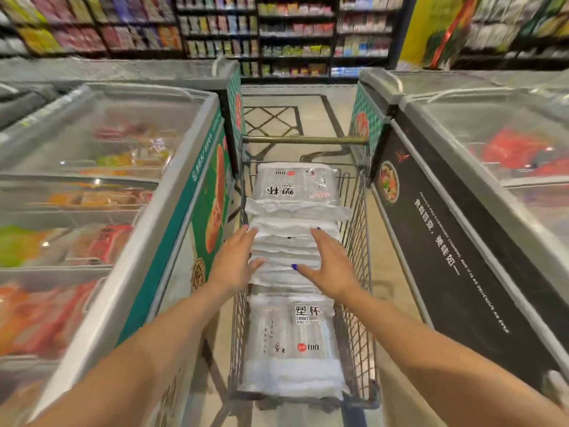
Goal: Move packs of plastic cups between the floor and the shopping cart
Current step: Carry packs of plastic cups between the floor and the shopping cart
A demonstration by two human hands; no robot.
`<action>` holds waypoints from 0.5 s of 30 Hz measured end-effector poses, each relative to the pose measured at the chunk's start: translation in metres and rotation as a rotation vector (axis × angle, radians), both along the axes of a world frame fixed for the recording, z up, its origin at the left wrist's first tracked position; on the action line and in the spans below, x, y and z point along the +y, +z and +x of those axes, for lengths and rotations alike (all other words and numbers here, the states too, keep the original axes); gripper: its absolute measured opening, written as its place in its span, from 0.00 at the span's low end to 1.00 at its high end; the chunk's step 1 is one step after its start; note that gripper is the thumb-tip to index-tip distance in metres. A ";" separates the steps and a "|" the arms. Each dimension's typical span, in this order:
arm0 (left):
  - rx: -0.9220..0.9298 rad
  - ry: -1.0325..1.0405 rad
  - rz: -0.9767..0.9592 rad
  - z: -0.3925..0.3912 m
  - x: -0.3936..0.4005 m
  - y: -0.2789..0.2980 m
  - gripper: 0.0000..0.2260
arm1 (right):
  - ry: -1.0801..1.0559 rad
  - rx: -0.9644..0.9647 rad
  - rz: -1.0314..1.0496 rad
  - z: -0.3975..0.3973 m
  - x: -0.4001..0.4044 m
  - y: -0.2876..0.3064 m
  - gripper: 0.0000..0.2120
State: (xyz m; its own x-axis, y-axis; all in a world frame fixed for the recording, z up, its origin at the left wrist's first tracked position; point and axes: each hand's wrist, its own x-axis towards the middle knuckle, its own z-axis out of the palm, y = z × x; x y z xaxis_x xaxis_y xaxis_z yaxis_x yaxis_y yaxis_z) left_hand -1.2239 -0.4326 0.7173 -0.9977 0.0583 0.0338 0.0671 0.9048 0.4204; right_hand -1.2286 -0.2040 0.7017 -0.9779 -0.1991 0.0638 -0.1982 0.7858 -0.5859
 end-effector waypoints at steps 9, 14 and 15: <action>0.113 0.227 -0.111 0.111 0.008 0.085 0.36 | 0.319 0.195 0.088 0.034 -0.012 0.077 0.41; 0.125 0.459 -0.250 0.221 0.010 0.091 0.37 | 0.579 0.245 0.086 0.101 -0.039 0.101 0.42; 0.125 0.513 -0.273 0.247 0.009 0.094 0.37 | 0.637 0.260 0.105 0.118 -0.049 0.106 0.43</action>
